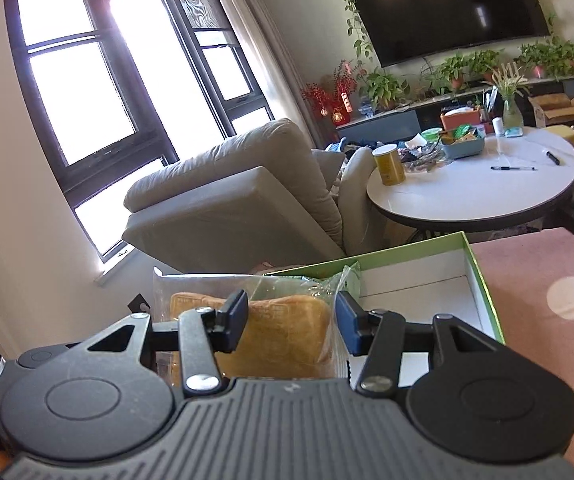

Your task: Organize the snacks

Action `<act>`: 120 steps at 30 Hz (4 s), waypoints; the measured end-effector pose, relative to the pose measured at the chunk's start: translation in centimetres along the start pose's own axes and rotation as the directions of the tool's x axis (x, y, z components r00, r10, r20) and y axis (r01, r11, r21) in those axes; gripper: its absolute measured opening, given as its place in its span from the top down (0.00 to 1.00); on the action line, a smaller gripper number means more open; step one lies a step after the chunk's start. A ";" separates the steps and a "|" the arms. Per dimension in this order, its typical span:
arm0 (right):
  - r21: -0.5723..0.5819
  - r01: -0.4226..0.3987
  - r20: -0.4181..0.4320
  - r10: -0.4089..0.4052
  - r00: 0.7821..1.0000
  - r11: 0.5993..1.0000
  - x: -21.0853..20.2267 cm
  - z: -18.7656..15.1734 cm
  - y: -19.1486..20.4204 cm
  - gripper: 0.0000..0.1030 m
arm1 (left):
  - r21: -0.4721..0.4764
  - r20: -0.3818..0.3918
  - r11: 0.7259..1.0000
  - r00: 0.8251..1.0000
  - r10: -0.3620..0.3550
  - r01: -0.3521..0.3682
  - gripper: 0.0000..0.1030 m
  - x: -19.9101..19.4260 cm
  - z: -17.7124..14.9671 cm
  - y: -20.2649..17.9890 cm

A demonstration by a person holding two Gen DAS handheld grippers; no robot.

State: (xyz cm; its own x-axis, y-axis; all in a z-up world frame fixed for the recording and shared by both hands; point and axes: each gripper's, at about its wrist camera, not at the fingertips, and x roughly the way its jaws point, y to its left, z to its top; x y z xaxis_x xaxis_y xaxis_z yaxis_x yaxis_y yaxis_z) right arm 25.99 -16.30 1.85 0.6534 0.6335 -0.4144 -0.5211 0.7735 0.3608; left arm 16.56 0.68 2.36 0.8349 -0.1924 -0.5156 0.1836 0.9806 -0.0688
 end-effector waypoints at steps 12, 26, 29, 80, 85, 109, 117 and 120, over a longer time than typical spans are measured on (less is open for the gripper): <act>0.057 0.012 -0.094 -0.006 0.996 0.998 4.2 -1.1 -1.9 0.42 | -0.056 -0.080 0.998 0.997 -0.001 -0.003 0.37 3.9 -0.7 2.0; 0.060 0.003 -0.155 0.007 0.988 0.998 6.3 -1.7 -1.7 0.42 | -0.073 -0.101 0.997 0.995 0.024 -0.031 0.35 4.4 -1.2 2.5; 0.066 -0.009 -0.149 0.019 0.989 0.998 6.4 -1.7 -1.7 0.42 | -0.067 -0.100 0.997 0.994 0.038 -0.045 0.35 4.4 -1.2 2.8; 0.032 0.075 -0.079 -0.072 0.994 0.997 -2.8 -2.8 0.3 0.34 | -0.065 0.000 0.994 0.996 0.089 -0.089 0.18 -3.7 -2.4 1.3; 0.051 0.104 -0.091 -0.099 0.991 0.993 -4.1 -3.8 -0.1 0.34 | -0.072 -0.008 0.995 0.997 0.073 -0.073 0.18 -4.3 -3.3 0.9; -0.234 0.098 -0.223 -0.151 0.963 0.967 -1.8 -7.8 -1.1 0.26 | 0.054 -0.131 0.998 0.991 0.024 -0.017 0.25 -0.2 -7.3 -1.9; -0.240 0.073 -0.223 -0.128 0.966 0.968 -0.7 -7.2 -1.0 0.26 | 0.060 -0.148 0.998 0.989 0.009 0.000 0.29 1.1 -7.5 -1.8; -0.247 0.055 -0.228 -0.113 0.967 0.968 -0.3 -7.1 -0.9 0.26 | 0.055 -0.160 0.998 0.987 0.005 0.004 0.29 1.5 -7.6 -1.7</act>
State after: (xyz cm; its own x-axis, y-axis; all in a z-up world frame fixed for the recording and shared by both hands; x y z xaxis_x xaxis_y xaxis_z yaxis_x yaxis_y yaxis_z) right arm 22.35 -17.03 -4.30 0.5653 0.5298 -0.6323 -0.6038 0.7880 0.1204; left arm 13.57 -0.98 -4.81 0.7421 -0.1796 -0.6458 0.2155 0.9762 -0.0239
